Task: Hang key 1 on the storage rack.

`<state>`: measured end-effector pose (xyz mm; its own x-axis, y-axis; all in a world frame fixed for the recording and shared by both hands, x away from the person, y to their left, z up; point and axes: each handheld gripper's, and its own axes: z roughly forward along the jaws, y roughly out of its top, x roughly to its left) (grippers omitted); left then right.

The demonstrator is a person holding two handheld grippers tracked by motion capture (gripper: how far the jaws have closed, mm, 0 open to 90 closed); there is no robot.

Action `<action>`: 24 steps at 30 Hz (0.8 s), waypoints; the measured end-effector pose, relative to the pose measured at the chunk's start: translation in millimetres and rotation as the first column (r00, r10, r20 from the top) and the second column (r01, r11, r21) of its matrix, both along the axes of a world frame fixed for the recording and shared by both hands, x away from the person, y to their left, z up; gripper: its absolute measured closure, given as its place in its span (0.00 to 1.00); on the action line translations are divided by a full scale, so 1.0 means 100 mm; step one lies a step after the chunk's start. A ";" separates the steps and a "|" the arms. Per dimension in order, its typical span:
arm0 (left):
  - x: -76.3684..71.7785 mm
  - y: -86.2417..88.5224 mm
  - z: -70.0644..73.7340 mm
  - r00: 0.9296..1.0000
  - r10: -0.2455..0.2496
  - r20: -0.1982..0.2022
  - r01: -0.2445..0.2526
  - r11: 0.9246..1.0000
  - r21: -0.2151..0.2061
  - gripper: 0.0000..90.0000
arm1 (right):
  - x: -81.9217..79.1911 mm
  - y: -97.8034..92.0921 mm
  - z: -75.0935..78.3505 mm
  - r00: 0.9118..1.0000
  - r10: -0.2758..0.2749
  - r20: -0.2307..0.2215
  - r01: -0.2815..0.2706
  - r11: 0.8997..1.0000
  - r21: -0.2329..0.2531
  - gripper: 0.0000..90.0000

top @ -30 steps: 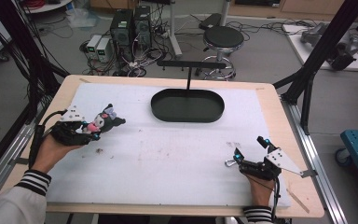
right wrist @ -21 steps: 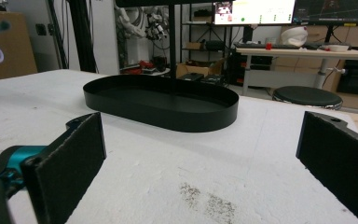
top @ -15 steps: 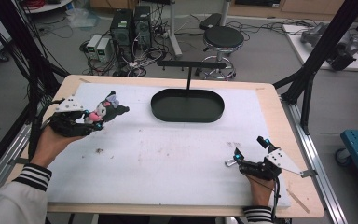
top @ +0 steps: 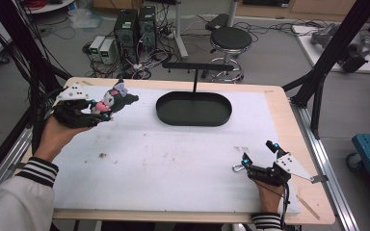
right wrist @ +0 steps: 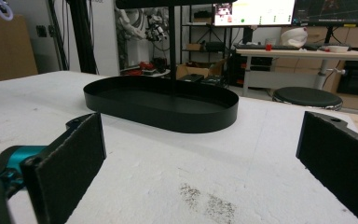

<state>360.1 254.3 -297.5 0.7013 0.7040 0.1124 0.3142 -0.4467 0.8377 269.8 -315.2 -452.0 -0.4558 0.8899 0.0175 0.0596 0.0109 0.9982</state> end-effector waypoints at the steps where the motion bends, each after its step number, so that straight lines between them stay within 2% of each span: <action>1: 0.02 -0.02 0.02 1.000 -0.001 0.000 0.001 1.000 0.005 0.60 | 0.00 0.00 0.00 1.000 0.000 0.003 0.000 1.000 -0.001 0.01; 5: 0.09 -0.10 0.08 1.000 -0.007 0.003 0.007 1.000 -0.003 0.60 | 0.00 0.00 0.00 1.000 -0.001 0.003 0.001 1.000 -0.001 0.01; 16: 0.31 -0.38 0.22 0.999 -0.037 0.000 0.037 0.999 0.020 0.60 | 0.00 -0.01 0.00 1.000 -0.001 0.003 0.001 1.000 0.009 0.01; 24: 0.47 -0.55 0.28 0.999 -0.046 -0.011 0.046 0.999 0.030 0.60 | 0.00 -0.01 0.00 1.000 -0.005 0.000 0.005 1.000 0.013 0.01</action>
